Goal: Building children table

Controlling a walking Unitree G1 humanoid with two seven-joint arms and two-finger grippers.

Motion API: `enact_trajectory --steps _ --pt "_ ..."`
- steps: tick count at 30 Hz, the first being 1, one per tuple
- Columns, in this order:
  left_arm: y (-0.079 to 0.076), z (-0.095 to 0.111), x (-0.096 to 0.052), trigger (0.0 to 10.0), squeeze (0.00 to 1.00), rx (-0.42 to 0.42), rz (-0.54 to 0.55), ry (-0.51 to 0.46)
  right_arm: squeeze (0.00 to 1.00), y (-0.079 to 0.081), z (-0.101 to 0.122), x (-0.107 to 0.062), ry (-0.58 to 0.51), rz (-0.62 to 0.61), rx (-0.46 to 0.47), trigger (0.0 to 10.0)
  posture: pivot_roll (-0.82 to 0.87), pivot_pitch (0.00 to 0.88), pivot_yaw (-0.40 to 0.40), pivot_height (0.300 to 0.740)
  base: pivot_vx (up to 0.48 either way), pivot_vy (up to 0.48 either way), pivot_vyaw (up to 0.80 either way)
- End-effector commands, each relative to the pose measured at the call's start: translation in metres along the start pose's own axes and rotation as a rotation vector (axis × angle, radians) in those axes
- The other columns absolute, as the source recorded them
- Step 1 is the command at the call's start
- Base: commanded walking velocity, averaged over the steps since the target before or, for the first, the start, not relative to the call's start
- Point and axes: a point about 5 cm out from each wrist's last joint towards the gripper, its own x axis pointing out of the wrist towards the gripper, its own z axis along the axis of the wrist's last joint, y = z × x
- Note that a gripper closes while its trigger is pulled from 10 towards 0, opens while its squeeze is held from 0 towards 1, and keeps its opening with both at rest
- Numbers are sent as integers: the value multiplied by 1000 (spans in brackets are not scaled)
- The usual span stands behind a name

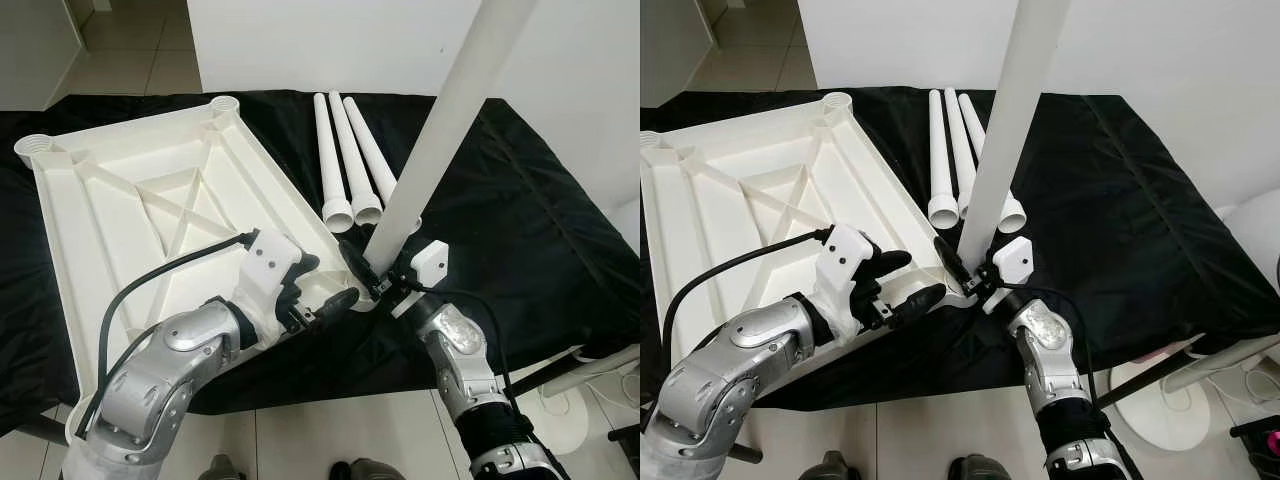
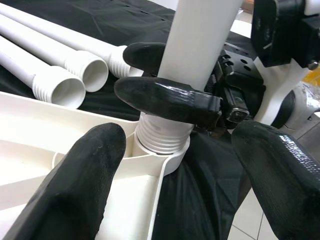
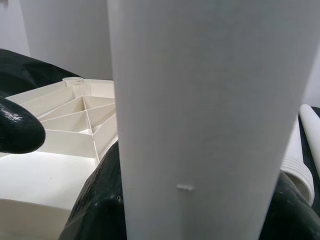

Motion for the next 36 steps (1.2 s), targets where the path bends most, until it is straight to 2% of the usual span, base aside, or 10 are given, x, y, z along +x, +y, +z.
enact_trajectory --steps 1,11,18,25,26,27,30,34,36 --pt "0 3 0 10000 0 2 16 -4 0 1 -33 -18 184 -45 103 10000 55 78 -19 740 0 0 0" --pt "-2 3 0 10000 0 0 16 -2 0 -1 -35 -10 254 -59 153 10000 57 79 -25 740 0 0 0" --pt "-2 3 1 10000 0 2 16 -4 0 -4 -35 -7 282 -77 136 10000 55 78 -28 740 0 0 0" --pt "-4 3 2 10000 0 3 14 -5 0 -1 -31 -15 217 -69 85 10000 54 77 -33 740 0 0 0" --pt "-4 3 2 10000 0 3 14 -5 0 1 -30 -18 208 -53 34 10000 54 77 -33 740 0 0 0" --pt "-4 3 2 10000 0 3 14 -5 0 1 -30 -18 208 -53 34 10000 54 77 -33 740 0 0 0" --pt "-5 4 2 10000 0 3 10 -7 0 5 -33 -26 235 8 -120 10000 54 77 -33 740 0 0 0" --pt "-5 3 3 10000 0 2 8 -8 0 5 -35 -28 246 8 -107 10000 47 72 -33 740 0 0 0" --pt "-6 3 3 10000 0 4 4 -7 0 5 -36 -28 256 0 -67 10000 47 72 -33 740 0 0 0"
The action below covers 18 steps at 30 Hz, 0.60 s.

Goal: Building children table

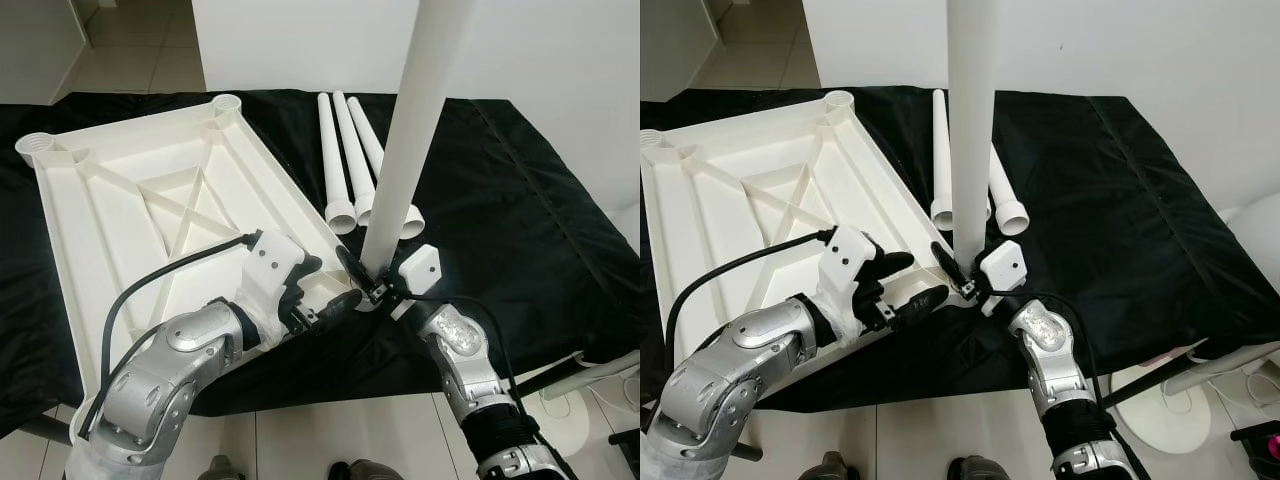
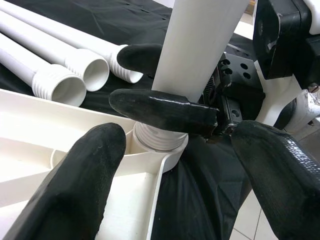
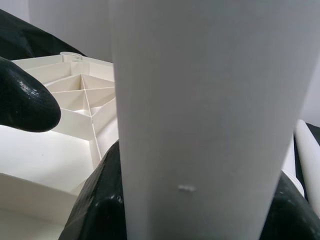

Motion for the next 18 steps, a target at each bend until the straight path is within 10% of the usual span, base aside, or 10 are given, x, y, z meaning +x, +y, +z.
enact_trajectory --steps 1,18 --pt "-3 3 1 10000 0 12 13 -6 0 6 -38 -23 222 -13 97 10000 47 72 -33 740 0 0 0" --pt "-4 3 2 10000 0 20 4 -5 0 -1 -44 -15 288 -99 298 10000 47 63 -33 740 0 0 0"
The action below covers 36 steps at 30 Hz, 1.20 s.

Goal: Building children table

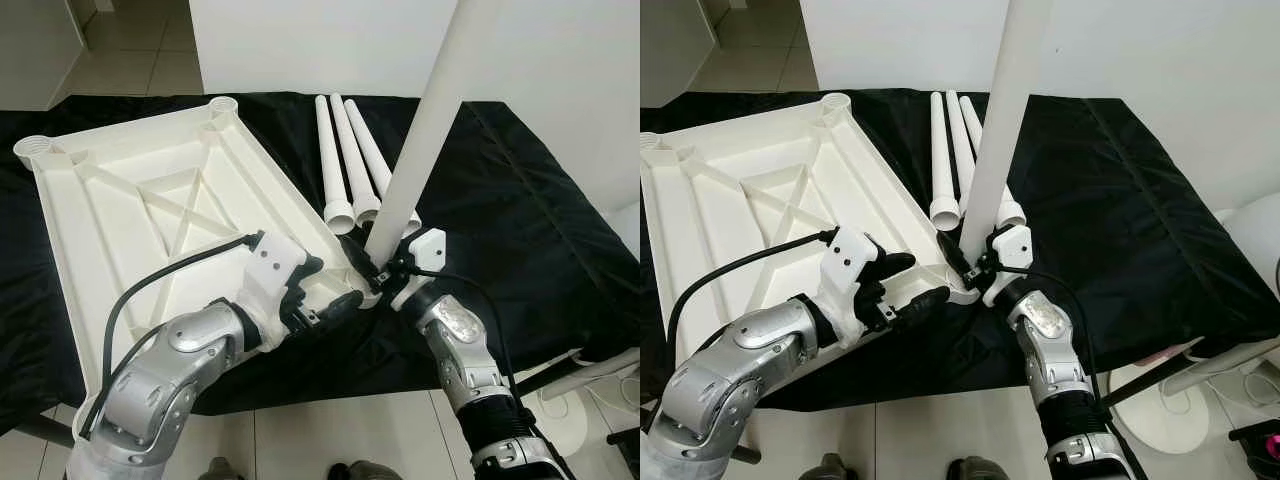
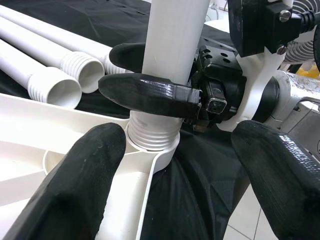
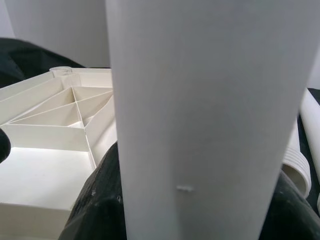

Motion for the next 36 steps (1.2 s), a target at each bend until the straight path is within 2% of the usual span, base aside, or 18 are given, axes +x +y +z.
enact_trajectory --steps 1,9,10,11,12,14,15,16,17,18,19,20,21,22,24,31,36 --pt "-3 3 1 10000 0 18 9 -6 0 -1 -44 -22 243 -61 92 10000 49 65 -33 740 0 0 0" --pt "-3 3 0 10000 0 20 15 -5 0 -1 -43 -22 226 -81 75 10000 51 74 -34 740 0 0 0" --pt "-3 3 0 10000 0 23 20 -7 0 -4 -41 -20 205 -137 72 10000 51 76 -35 740 0 0 0" --pt "-3 3 0 10000 0 23 20 -7 0 -4 -41 -20 205 -137 72 10000 51 76 -35 740 0 0 0" --pt "-3 2 0 10000 0 26 24 -7 0 -6 -37 -19 180 -212 73 10000 49 79 -35 740 0 0 0" --pt "-3 2 0 10000 0 26 24 -7 0 -6 -37 -19 180 -212 73 10000 49 79 -35 740 0 0 0" --pt "-3 2 0 10000 0 28 25 -7 0 -7 -35 -18 163 -284 76 10000 49 81 -36 740 0 0 0" --pt "-3 2 0 10000 0 28 25 -7 0 -7 -35 -18 163 -284 76 10000 49 81 -36 740 0 0 0" --pt "-3 2 0 10000 0 29 28 -8 0 -6 -34 -16 155 -358 73 10000 50 80 -38 740 0 0 0" --pt "-3 2 0 10000 0 29 28 -8 0 -6 -34 -16 155 -358 73 10000 50 80 -38 740 0 0 0" --pt "-3 2 1 10000 0 31 30 -9 0 -3 -33 -14 147 -423 54 10000 50 79 -41 740 0 0 0" --pt "-3 2 1 10000 0 31 30 -9 0 -3 -33 -14 147 -423 54 10000 50 79 -41 740 0 0 0" --pt "-2 3 1 10000 0 31 33 -11 0 0 -31 -12 140 -496 39 10000 52 78 -44 740 0 0 0" --pt "-2 3 1 10000 0 31 33 -11 0 0 -31 -12 140 -496 39 10000 52 78 -44 740 0 0 0" --pt "-1 3 1 10000 0 33 41 -14 0 8 -30 -7 140 -562 42 10000 54 76 -45 740 0 0 0" --pt "0 4 1 10000 0 33 52 -19 0 21 -28 0 126 -531 41 10000 60 73 -52 740 0 0 0" --pt "-2 3 3 10000 0 33 49 -22 0 15 -24 -1 106 -585 28 10000 58 69 -59 740 0 0 0"
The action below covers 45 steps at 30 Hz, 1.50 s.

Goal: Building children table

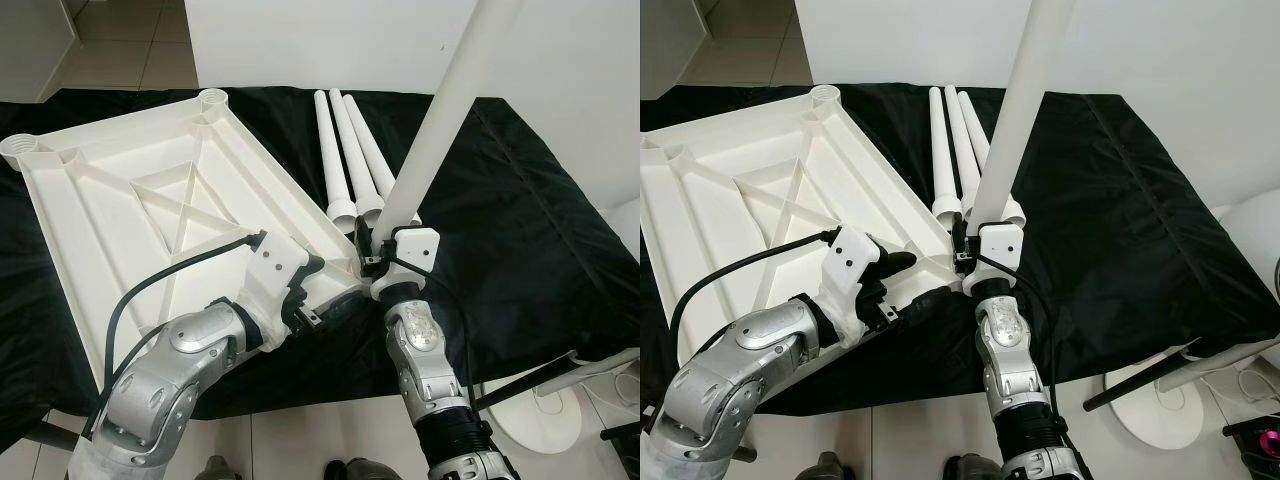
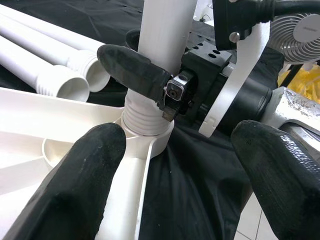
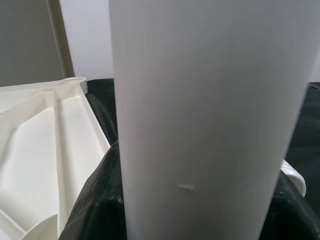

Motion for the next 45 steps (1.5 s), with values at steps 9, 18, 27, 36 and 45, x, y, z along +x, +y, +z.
enact_trajectory --steps 9,18,27,36,45 --pt "-2 1 3 10000 0 20 38 -10 1000 -19 -16 -8 76 -41 -7 10000 47 65 -62 740 0 0 0" --pt "-4 -1 6 10000 0 41 35 3 0 -38 1 3 19 91 -27 10000 38 59 -63 740 0 0 0" --pt "-1 -5 13 10000 0 68 67 29 0 -57 13 7 54 409 -97 10000 25 47 -61 740 0 0 0" --pt "8 -18 25 10000 0 117 192 128 0 -69 19 17 95 564 -172 10000 22 33 -62 740 0 0 0" --pt "17 -15 32 10000 0 128 267 119 0 -73 16 24 137 631 -172 0 18 26 -67 740 0 0 0"
